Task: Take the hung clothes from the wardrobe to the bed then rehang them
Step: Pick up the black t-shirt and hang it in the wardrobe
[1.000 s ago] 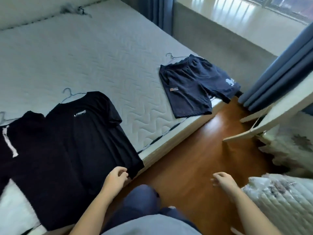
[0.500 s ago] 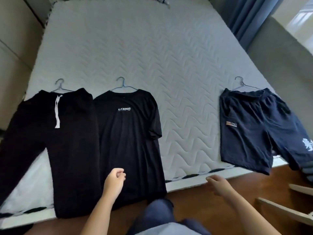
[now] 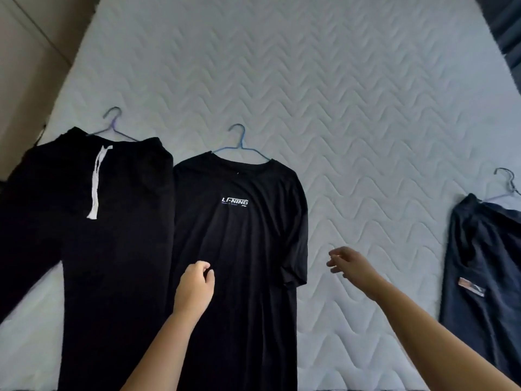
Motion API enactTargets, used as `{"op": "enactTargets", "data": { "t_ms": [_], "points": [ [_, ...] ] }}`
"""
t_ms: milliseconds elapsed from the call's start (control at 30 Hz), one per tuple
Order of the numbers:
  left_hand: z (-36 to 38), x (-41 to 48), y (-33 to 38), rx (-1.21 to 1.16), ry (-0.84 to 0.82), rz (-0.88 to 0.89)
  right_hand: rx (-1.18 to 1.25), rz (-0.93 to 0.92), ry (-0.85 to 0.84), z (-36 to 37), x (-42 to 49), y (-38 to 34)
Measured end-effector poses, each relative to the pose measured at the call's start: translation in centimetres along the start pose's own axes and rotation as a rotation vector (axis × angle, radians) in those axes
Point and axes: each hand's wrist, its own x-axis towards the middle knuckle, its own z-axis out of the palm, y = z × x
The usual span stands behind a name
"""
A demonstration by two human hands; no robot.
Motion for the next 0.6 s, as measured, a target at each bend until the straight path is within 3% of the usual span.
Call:
{"op": "enactTargets", "data": {
  "t_ms": [300, 600],
  "points": [
    [5.0, 15.2, 2.1, 0.333, 0.210, 0.288, -0.034, -0.184, 0.121, 1.9, 17.8, -8.6],
    [9.2, 19.9, -0.1, 0.450, 0.316, 0.327, -0.344, -0.343, 0.276, 3.8, 27.9, -11.4]
  ]
}}
